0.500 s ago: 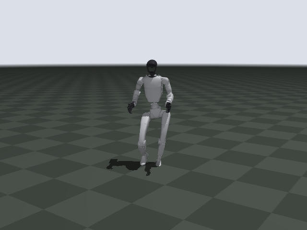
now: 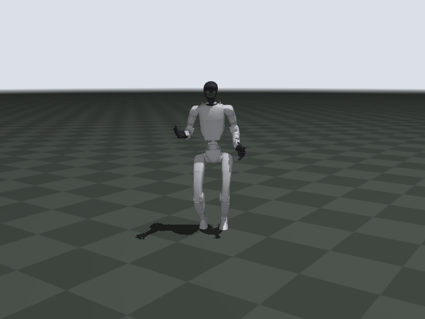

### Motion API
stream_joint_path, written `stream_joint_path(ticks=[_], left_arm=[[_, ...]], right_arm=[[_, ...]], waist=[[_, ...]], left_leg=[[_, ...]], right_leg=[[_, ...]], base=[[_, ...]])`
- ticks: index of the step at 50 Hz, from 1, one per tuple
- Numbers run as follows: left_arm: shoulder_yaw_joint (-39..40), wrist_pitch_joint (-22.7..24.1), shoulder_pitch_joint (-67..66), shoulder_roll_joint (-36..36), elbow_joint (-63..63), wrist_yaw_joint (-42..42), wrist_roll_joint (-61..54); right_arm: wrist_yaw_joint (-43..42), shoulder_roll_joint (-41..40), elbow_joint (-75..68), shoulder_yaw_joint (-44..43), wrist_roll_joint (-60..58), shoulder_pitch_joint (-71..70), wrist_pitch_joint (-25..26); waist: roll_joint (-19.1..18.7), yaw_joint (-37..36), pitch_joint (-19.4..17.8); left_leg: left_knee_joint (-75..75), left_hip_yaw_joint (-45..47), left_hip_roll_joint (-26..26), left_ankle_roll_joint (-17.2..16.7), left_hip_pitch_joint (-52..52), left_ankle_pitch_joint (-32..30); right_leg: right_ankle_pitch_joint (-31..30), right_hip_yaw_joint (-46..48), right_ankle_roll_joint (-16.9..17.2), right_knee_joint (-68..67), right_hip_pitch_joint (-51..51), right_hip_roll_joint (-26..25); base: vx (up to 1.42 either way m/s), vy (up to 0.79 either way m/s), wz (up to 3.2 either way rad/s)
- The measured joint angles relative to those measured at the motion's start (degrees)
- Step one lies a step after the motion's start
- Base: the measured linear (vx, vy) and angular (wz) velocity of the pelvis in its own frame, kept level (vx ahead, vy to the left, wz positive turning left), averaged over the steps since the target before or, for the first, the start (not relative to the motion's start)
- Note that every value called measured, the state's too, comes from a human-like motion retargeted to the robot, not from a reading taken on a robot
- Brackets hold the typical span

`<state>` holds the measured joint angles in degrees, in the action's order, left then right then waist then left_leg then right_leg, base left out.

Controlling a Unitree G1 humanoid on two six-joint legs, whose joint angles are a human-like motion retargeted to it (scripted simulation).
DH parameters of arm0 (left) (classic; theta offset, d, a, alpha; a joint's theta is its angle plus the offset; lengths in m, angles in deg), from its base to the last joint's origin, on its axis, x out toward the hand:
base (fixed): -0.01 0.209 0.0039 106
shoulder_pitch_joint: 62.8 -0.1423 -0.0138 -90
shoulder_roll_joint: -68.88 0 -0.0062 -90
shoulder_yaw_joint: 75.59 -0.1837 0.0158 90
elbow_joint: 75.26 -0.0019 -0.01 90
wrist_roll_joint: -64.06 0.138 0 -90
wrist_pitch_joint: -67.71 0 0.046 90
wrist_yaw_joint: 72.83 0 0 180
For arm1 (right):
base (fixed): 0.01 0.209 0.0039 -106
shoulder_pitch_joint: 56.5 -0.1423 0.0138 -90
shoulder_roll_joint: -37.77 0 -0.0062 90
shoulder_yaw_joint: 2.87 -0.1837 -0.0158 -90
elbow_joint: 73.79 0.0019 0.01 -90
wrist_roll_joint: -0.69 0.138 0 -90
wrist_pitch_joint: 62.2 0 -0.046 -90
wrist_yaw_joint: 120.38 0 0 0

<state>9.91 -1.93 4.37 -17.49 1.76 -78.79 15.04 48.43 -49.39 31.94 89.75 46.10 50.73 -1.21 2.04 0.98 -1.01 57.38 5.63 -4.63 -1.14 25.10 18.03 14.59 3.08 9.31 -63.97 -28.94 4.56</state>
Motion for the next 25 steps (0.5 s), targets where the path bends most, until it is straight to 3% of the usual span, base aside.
stream_joint_path(ticks=[3, 8, 12, 20, 25], left_arm=[[1.9, 0.2, -0.7, 0.4, 1.7, -0.1, -1.0], [2.5, 0.5, 0.7, 0.9, 3.7, 0.4, -1.2], [1.2, 1.1, 1.6, 0.6, 5.8, 0.9, -0.2], [-4.6, 1.2, -0.5, -2.3, 12.2, 4.1, 0.9], [-6.6, 0.9, -0.2, -3.7, 13.2, 5.2, 2.5]], right_arm=[[-2.0, -0.9, 2.1, -1.0, -1.0, -1.5, -1.2], [-5.6, -0.7, 2.5, -2.9, -3.6, -5.3, -2.5], [-8.0, 0.0, 1.5, -3.5, -5.2, -7.3, -3.1], [-7.3, 0.0, -4.0, -0.5, -5.6, -6.4, -2.9], [-4.5, 0.9, -4.9, 0.9, -7.4, -4.5, -2.0]], waist=[[-1.7, -1.7, -0.4], [-4.9, -4.1, -2.2], [-6.3, -5.5, -3.0], [-3.9, -5.0, 0.5], [-1.3, -1.8, 1.5]], left_leg=[[7.7, -1.5, 2.6, 0.2, 3.3, 1.1], [23.4, -2.4, 9.8, 2.4, 10.8, 3.1], [27.6, -2.3, 12.8, 3.7, 15.0, 6.9], [10.3, 1.7, 8.2, 1.9, 12.4, 7.0], [1.5, 3.8, 2.5, 2.2, 8.1, 7.0]], right_leg=[[3.1, -0.2, -1.0, 2.8, 3.0, -4.1], [13.6, -0.5, -5.5, 7.8, 6.7, -10.5], [16.0, -1.0, -6.4, 11.7, 8.0, -12.9], [6.8, -2.0, -1.4, 16.6, 7.8, -9.9], [7.3, -1.5, 0.0, 10.0, 5.0, -4.7]], base=[[0.01, -0.09, -0.23], [0.01, -0.06, -0.14], [0.02, 0.0, -0.1], [0.06, 0.05, -0.09], [0.05, 0.07, 0.22]])
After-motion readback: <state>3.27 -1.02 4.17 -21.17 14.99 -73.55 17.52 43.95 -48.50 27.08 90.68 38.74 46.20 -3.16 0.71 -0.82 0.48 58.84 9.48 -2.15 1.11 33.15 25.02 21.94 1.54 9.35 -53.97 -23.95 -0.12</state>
